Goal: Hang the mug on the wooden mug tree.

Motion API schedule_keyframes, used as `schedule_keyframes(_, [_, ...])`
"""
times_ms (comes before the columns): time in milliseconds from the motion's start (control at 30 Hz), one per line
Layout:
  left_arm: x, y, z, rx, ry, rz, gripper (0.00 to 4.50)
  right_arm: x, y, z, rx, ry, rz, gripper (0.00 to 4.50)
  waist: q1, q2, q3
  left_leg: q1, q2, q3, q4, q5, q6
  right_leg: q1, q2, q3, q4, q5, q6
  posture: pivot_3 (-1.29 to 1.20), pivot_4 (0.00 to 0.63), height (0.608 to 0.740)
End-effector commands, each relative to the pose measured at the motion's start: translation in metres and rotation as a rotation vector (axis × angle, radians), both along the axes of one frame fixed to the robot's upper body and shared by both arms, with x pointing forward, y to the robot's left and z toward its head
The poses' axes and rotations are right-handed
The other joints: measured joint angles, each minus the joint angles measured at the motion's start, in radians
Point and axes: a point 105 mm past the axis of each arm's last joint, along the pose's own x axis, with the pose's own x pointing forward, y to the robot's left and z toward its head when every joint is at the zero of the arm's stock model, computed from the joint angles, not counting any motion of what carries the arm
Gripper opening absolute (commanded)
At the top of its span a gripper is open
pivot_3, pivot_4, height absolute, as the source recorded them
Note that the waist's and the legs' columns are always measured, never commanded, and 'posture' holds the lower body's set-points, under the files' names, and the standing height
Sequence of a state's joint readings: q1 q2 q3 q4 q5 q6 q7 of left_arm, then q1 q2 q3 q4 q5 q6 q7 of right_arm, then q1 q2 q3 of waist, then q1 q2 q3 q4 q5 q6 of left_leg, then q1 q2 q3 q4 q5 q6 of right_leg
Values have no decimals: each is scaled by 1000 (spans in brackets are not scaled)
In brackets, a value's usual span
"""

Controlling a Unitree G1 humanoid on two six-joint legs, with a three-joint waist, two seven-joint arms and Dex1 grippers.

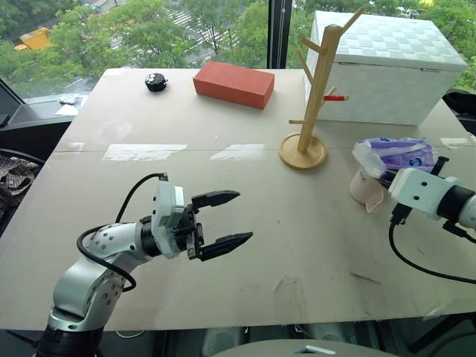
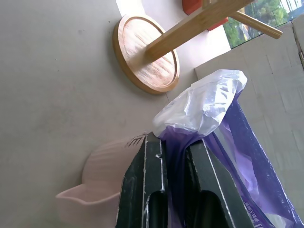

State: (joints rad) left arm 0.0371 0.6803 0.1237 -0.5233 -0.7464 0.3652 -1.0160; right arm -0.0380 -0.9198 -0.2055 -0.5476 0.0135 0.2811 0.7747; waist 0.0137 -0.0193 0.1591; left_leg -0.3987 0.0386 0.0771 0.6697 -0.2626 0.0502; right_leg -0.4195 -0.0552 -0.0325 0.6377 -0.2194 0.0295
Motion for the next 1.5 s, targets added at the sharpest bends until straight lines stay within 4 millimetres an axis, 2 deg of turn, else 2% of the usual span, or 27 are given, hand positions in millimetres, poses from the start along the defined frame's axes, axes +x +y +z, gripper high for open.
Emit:
schedule_keyframes(33, [-3, -6, 8, -8, -43, -21, 4500, 3, -8, 40, 82, -135, -69, 33, 0, 0, 0, 0, 0, 0, 0, 0, 0, 0, 0, 0, 0, 0, 0, 0, 150, 740])
schedule_keyframes(133, [-1, -7, 11, -17, -54, -22, 4500, 6, -42, 61, 78, -218, -207, 33, 4, 0, 0, 0, 0, 0, 0, 0, 0, 0, 0, 0, 1, 1, -1, 0, 150, 740])
schedule_keyframes(200, [0, -8, 13, -23, -56, -31, 4500, 5, -72, 61, 29, -230, -306, 33, 9, 0, 0, 0, -1, -1, 0, 0, 0, 0, 0, -1, 0, 1, -2, 0, 150, 740])
schedule_keyframes(267, [-2, -9, 15, -33, -56, -56, 4500, 4, -99, 51, -18, -212, -377, 33, 12, -1, 0, -1, -1, -1, 0, 0, 0, 1, 0, -1, -1, 1, -2, 0, 150, 740])
schedule_keyframes(367, [-1, -11, 19, -37, -61, -66, 4500, 10, -120, 30, -37, -159, -430, 33, 1, -1, 0, 0, -1, 0, 0, 0, 0, 2, 0, 0, -2, 1, -2, 0, 150, 740])
schedule_keyframes(433, [0, -12, 20, -38, -66, -69, 4500, 17, -135, 8, -52, -111, -482, 33, -6, -1, -1, 1, -1, 1, 0, 0, 0, 2, 1, 1, -1, 1, -2, 0, 150, 740])
schedule_keyframes(500, [0, -14, 21, -39, -69, -71, 4500, 26, -141, -16, -57, -63, -497, 33, -11, -1, -1, 3, 0, 1, 0, 0, 0, 3, 1, 2, 0, 0, 0, 0, 150, 740])
schedule_keyframes(567, [0, -15, 22, -40, -69, -75, 4500, 33, -141, -33, -16, -18, -497, 33, -20, -1, -1, 4, 0, 2, 0, 0, 0, 3, 2, 3, 1, 0, 0, 0, 150, 740])
schedule_keyframes(600, [-1, -16, 23, -41, -70, -77, 4500, 37, -140, -38, -6, -7, -491, 593, -21, 0, 0, 4, 0, 2, 1, 0, 0, 3, 2, 3, 2, 0, 0, 0, 150, 740])
schedule_keyframes(667, [-2, -17, 25, -44, -70, -81, 4500, 43, -138, -46, 16, 24, -472, 994, -24, 0, 0, 5, 0, 1, 1, 0, 0, 3, 2, 4, 3, 0, 0, 0, 150, 740])
schedule_keyframes(733, [-4, -18, 26, -50, -68, -89, 4500, 45, -138, -49, 16, 39, -461, 1902, -25, 1, 0, 5, 0, 2, 0, 0, 0, 2, 2, 4, 4, 0, 0, 0, 150, 740])
schedule_keyframes(867, [-5, -18, 26, -55, -62, -87, 4500, 35, -131, -35, 27, 59, -395, 3652, -22, 1, 0, 4, 0, 2, 0, 0, 0, 2, 2, 4, 3, 1, -2, 0, 150, 740])
schedule_keyframes(933, [-5, -17, 25, -55, -60, -80, 4500, 28, -131, -13, 119, 38, -415, 4457, -17, 1, 0, 4, 0, 1, 0, 0, 0, 2, 1, 4, 3, 2, -1, 0, 150, 740])
schedule_keyframes(1000, [-3, -15, 24, -54, -58, -72, 4500, 14, -119, 4, 252, 73, -404, 4457, -12, 2, 1, 3, 0, 2, 0, 0, 0, 2, 1, 4, 3, 2, 0, 0, 150, 740])
schedule_keyframes(1033, [-3, -14, 24, -56, -57, -68, 4500, 3, -107, 5, 324, 142, -380, 4457, -9, 2, 1, 3, 0, 2, 0, 0, 0, 2, 1, 4, 2, 2, 0, 0, 150, 740])
schedule_keyframes(1100, [-1, -15, 22, -58, -54, -65, 4500, -25, -77, -8, 395, 331, -315, 4457, -2, 1, 0, 3, 0, 1, 0, 0, 0, 3, 1, 3, 2, 2, 1, 0, 150, 740])
schedule_keyframes(1167, [-1, -16, 21, -58, -55, -68, 4500, -41, -58, -23, 428, 424, -327, 4457, 2, 0, -1, 3, 1, -2, 0, 0, 0, 3, 1, 3, 2, 1, 0, 0, 150, 740])
schedule_keyframes(1233, [-1, -18, 23, -64, -61, -75, 4500, -38, -45, -38, 509, 400, -409, 4457, 1, -3, -1, 3, 2, -4, 0, 0, 0, 4, 1, 1, 2, -1, 1, 0, 150, 740])
schedule_keyframes(1400, [-4, -18, 22, -54, -58, -91, 4500, -28, -19, -53, 649, 334, -522, 4457, -3, -2, -1, 4, 0, -2, 2, 0, 0, 2, 0, 3, 3, 0, 1, 0, 150, 740])
schedule_keyframes(1500, [-2, -14, 22, -43, -60, -85, 4500, -14, -23, -60, 708, 237, -675, 4457, -1, -2, -1, 3, 0, -2, 2, 0, 0, 2, 0, 3, 3, 0, 1, 0, 150, 740])
